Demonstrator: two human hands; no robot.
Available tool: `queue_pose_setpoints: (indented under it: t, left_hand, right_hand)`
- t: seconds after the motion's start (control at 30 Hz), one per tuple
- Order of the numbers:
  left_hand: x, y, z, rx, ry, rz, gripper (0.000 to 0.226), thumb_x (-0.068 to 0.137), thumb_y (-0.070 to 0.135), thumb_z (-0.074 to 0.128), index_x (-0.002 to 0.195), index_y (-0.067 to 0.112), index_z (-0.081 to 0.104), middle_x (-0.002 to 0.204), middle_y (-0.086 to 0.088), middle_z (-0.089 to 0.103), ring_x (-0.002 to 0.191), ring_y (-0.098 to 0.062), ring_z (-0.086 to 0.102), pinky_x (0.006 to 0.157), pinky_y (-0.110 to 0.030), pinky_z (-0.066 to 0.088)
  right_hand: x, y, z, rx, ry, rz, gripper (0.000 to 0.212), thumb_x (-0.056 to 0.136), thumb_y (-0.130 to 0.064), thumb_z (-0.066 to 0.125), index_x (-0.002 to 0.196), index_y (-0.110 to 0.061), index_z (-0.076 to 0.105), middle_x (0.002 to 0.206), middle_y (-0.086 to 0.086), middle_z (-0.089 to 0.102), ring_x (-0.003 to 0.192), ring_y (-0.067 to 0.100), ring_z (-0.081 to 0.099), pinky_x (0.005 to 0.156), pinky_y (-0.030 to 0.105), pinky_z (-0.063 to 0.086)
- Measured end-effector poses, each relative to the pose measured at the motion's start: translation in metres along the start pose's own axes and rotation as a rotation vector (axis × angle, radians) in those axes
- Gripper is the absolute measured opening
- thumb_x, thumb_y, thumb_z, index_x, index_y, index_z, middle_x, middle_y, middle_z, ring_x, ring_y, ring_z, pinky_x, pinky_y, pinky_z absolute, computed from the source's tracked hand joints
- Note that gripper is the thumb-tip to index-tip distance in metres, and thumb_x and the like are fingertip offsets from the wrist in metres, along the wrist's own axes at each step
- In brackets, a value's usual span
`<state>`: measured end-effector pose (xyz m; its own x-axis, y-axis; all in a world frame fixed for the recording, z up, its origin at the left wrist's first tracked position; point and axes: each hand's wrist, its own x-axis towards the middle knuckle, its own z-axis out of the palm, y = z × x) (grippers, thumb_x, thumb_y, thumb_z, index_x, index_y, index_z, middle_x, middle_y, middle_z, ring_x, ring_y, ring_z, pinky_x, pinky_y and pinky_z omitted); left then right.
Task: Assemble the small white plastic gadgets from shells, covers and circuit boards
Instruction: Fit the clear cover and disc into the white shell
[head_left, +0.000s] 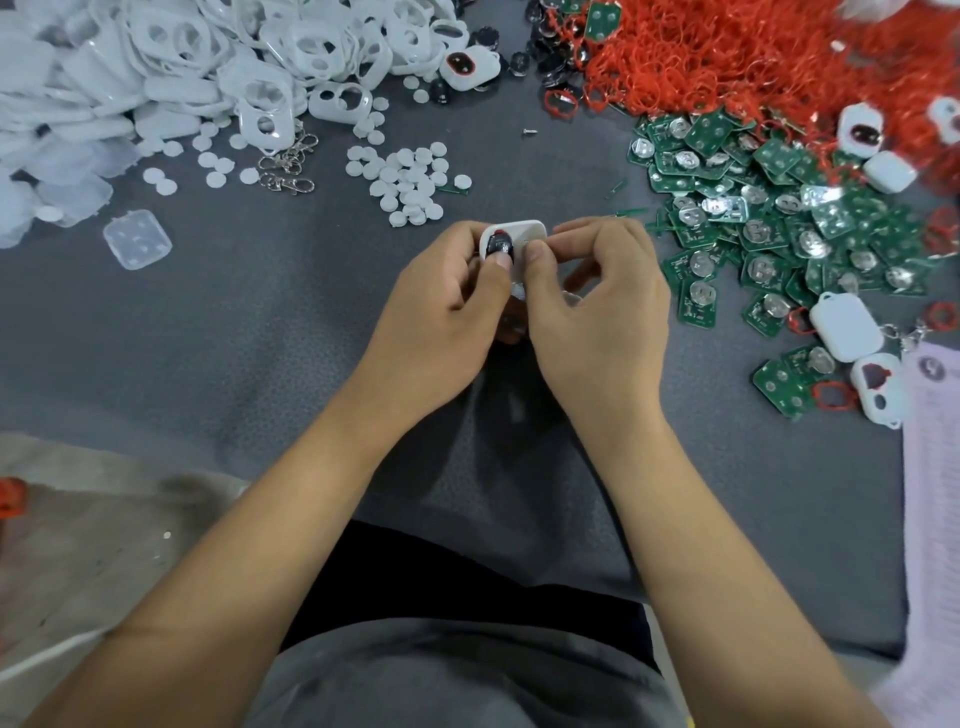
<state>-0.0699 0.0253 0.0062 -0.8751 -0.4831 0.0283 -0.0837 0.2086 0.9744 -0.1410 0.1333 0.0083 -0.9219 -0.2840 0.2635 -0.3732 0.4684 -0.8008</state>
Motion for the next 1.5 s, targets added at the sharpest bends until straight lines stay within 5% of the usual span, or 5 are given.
queue_pose_setpoints:
  t: [0.33, 0.5, 0.73, 1.03, 1.5]
  left_hand:
    - [-0.001, -0.001, -0.001, -0.045, -0.020, 0.006, 0.021, 0.110, 0.014, 0.046, 0.119, 0.014, 0.065, 0.099, -0.012, 0.075, 0.086, -0.023, 0.074, 0.070, -0.031, 0.063]
    - [0.000, -0.002, 0.000, -0.057, 0.029, 0.005, 0.020, 0.110, 0.014, 0.049, 0.116, 0.008, 0.068, 0.096, -0.010, 0.075, 0.080, -0.006, 0.071, 0.065, -0.017, 0.054]
    - [0.004, -0.009, -0.003, -0.133, 0.136, -0.019, 0.018, 0.107, 0.013, 0.054, 0.112, 0.006, 0.069, 0.094, -0.005, 0.078, 0.080, -0.019, 0.076, 0.070, -0.036, 0.063]
    - [0.005, -0.009, -0.004, -0.445, 0.165, -0.062, 0.019, 0.106, 0.006, 0.048, 0.102, 0.002, 0.066, 0.083, -0.006, 0.077, 0.063, -0.018, 0.074, 0.058, -0.027, 0.058]
    - [0.009, -0.009, -0.005, -0.514, 0.147, -0.089, 0.030, 0.110, 0.017, 0.039, 0.110, 0.002, 0.065, 0.093, -0.011, 0.078, 0.071, -0.025, 0.076, 0.063, -0.028, 0.059]
  right_hand:
    - [-0.005, -0.001, 0.005, -0.062, 0.007, -0.017, 0.014, 0.094, -0.036, 0.065, 0.095, -0.027, 0.055, 0.100, -0.013, 0.059, 0.081, 0.008, 0.058, 0.066, 0.027, 0.042]
    - [-0.002, -0.001, 0.001, 0.013, -0.018, -0.072, 0.016, 0.094, -0.034, 0.063, 0.106, -0.033, 0.052, 0.093, -0.021, 0.060, 0.081, 0.006, 0.063, 0.072, 0.039, 0.053]
    - [0.003, 0.004, -0.004, 0.092, -0.012, -0.153, 0.006, 0.100, -0.025, 0.059, 0.101, -0.031, 0.061, 0.090, -0.021, 0.063, 0.072, 0.008, 0.060, 0.062, 0.015, 0.043]
    - [0.009, 0.019, -0.024, 0.002, 0.084, -0.132, 0.009, 0.100, -0.023, 0.058, 0.094, -0.029, 0.060, 0.080, -0.019, 0.059, 0.066, 0.012, 0.053, 0.059, 0.013, 0.036]
    - [0.004, 0.019, -0.023, -0.245, -0.156, -0.169, 0.015, 0.097, -0.028, 0.063, 0.108, -0.023, 0.072, 0.103, -0.007, 0.065, 0.104, 0.022, 0.057, 0.081, 0.035, 0.046]
